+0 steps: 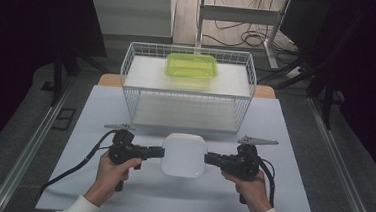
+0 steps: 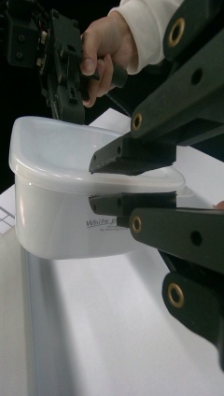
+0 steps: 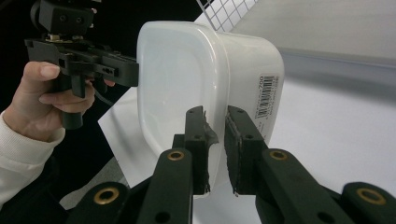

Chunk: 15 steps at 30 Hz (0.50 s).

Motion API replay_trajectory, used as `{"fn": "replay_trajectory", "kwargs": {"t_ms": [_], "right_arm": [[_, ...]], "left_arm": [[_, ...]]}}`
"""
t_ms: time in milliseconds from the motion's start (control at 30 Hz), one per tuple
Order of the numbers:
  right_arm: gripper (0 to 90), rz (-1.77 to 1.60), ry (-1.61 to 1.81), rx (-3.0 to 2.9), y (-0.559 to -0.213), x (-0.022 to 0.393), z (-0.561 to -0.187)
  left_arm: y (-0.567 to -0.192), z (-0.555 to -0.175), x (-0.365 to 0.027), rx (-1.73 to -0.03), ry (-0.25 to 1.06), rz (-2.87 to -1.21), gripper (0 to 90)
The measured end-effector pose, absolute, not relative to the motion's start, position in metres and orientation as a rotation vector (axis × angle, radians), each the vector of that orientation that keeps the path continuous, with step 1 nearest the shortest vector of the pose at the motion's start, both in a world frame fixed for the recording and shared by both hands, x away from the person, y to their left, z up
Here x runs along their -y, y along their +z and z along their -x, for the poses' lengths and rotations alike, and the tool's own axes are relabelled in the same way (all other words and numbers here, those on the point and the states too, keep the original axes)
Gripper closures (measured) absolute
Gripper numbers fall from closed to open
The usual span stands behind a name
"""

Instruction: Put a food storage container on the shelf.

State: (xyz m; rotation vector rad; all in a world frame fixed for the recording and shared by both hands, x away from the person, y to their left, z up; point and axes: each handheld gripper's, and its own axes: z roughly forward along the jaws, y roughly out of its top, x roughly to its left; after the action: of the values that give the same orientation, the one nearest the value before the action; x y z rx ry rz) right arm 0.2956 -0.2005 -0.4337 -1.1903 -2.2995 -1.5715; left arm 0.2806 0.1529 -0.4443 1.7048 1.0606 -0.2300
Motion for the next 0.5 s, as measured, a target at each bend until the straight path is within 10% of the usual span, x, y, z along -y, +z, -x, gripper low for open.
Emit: {"fn": "replay_trajectory", "kwargs": {"t_ms": [500], "right_arm": [[78.7, 1.166, -1.634, 2.303, -0.406, 0.201, -0.301]], "left_arm": [[-0.413, -0.287, -0.155, -1.017, -0.198, -1.702, 79.5]]}}
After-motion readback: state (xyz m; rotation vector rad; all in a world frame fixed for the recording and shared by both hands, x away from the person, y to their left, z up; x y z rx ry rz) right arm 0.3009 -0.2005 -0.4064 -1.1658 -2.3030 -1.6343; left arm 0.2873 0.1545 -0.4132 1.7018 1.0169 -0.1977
